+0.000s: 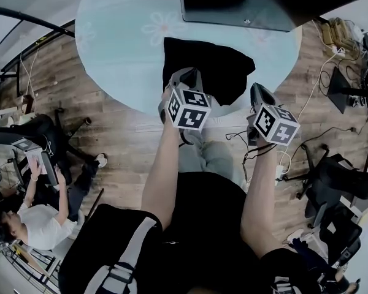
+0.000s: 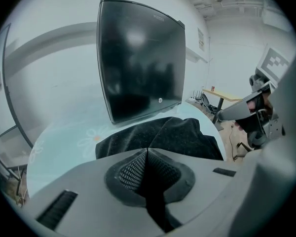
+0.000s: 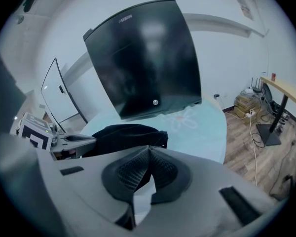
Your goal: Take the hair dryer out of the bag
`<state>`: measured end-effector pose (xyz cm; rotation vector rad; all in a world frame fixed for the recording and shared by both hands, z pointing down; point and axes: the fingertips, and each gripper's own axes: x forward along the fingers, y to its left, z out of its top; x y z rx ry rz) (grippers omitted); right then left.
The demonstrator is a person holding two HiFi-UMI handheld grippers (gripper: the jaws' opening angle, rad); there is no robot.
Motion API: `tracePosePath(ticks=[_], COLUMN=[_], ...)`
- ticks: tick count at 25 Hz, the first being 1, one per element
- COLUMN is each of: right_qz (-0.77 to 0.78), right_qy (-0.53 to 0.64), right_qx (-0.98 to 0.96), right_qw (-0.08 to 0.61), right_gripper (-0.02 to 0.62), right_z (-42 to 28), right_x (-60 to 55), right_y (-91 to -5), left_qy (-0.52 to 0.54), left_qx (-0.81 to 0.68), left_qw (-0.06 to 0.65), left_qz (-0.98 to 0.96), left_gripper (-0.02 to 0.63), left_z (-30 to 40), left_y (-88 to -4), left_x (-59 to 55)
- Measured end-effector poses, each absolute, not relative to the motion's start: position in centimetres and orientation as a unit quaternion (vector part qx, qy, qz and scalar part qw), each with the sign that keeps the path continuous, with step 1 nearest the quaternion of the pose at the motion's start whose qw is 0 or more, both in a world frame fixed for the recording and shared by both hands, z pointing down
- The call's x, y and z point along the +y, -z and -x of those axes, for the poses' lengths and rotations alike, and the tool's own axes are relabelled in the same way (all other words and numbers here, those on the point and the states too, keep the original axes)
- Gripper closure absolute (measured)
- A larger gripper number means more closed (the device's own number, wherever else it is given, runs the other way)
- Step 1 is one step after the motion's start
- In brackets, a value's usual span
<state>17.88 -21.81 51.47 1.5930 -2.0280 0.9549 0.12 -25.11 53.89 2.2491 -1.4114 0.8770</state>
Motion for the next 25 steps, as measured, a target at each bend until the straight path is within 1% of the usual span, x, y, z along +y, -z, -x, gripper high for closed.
tracePosePath(ticks=[5, 13, 17, 20, 23, 24, 25], right_qz=[-0.549, -0.570, -0.552, -0.531, -0.516, -0.509, -0.499], right_qy=[-0.349, -0.332, -0.320, -0.306, -0.294, -0.291, -0.291], right_qx=[-0.724, -0.697, -0.715, -0.734, -0.754, -0.761, -0.770], right_qw=[0.228, 0.282, 0.287, 0.292, 0.281, 0.277, 0.272], right_gripper=[0.591, 0.589, 0.589, 0.589, 0.589, 0.582, 0.556], right_z=[-16.2, -18.0, -19.1, -18.4, -17.5, -17.2, -16.9], right_x=[-21.3, -23.1, -25.7, -27.0, -28.1, -28.4, -28.6], right_y=[-53.7, -57.1, -57.8, -57.8, -57.1, -56.7, -56.4], left_qy=[-0.312, -0.319, -0.321, -0.321, -0.316, -0.314, -0.313], left_qx=[-0.499, -0.494, -0.498, -0.500, -0.504, -0.506, -0.508], left_qw=[0.171, 0.180, 0.184, 0.190, 0.199, 0.202, 0.205], left_qz=[-0.791, -0.788, -0.784, -0.782, -0.779, -0.777, -0.776], left_gripper=[0.584, 0.584, 0.583, 0.583, 0.583, 0.583, 0.583], left_z=[0.1, 1.0, 0.4, 0.6, 1.2, 1.3, 1.4], left_y=[-54.0, -54.4, -54.3, -54.4, -54.6, -54.6, -54.6], left_x=[-25.1, -25.0, -24.9, -25.0, -25.2, -25.3, -25.4])
